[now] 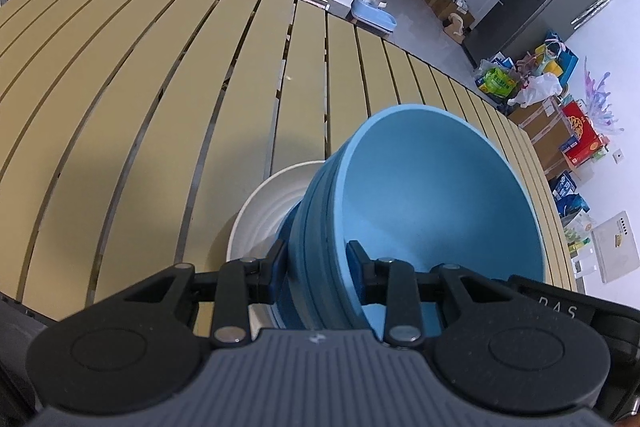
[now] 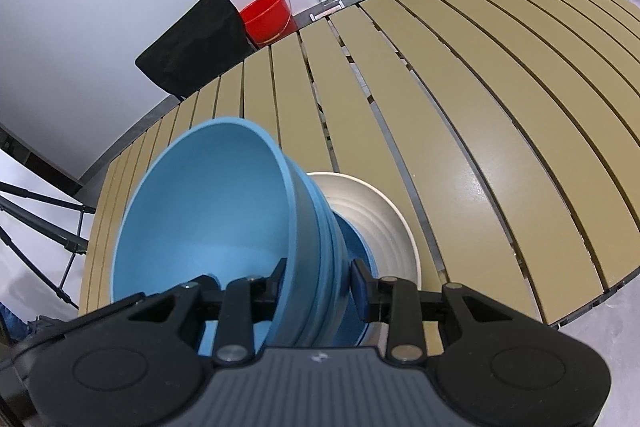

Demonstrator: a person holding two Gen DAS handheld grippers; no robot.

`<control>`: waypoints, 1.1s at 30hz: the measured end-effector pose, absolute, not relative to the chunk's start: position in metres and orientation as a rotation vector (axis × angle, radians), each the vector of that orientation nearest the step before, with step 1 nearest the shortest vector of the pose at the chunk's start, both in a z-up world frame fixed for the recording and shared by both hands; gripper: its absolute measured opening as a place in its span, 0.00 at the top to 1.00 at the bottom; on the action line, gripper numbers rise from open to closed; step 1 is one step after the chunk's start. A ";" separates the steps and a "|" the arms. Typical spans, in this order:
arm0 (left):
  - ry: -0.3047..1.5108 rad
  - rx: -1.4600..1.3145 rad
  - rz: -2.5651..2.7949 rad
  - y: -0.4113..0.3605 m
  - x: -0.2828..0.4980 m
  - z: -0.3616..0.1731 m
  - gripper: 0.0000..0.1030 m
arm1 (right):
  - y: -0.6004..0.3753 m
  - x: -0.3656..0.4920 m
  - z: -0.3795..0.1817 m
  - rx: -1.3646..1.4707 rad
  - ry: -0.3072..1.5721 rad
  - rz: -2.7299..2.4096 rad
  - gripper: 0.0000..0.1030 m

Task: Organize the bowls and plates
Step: 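Lift the bowl stack with both grippers and carry it over the plates, then lower the bowl stack onto the light-blue plate and open both grippers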

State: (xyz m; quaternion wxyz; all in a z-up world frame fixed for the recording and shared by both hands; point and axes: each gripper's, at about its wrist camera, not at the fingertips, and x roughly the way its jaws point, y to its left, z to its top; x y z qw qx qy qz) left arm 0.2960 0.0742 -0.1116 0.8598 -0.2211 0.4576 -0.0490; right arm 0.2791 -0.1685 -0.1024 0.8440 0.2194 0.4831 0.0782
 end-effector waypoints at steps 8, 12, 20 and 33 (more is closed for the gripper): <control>0.974 -0.476 -0.102 0.073 0.300 -0.117 0.69 | -0.170 0.283 -0.110 0.468 1.033 0.153 0.70; 0.969 -0.468 -0.103 0.074 0.301 -0.118 0.69 | -0.172 0.285 -0.114 0.477 1.035 0.159 0.70; 0.954 -0.463 -0.100 0.074 0.297 -0.116 0.67 | -0.176 0.285 -0.116 0.492 1.035 0.156 0.71; 0.862 -0.431 -0.050 0.081 0.279 -0.089 0.40 | -0.182 0.272 -0.097 0.495 0.966 0.170 0.49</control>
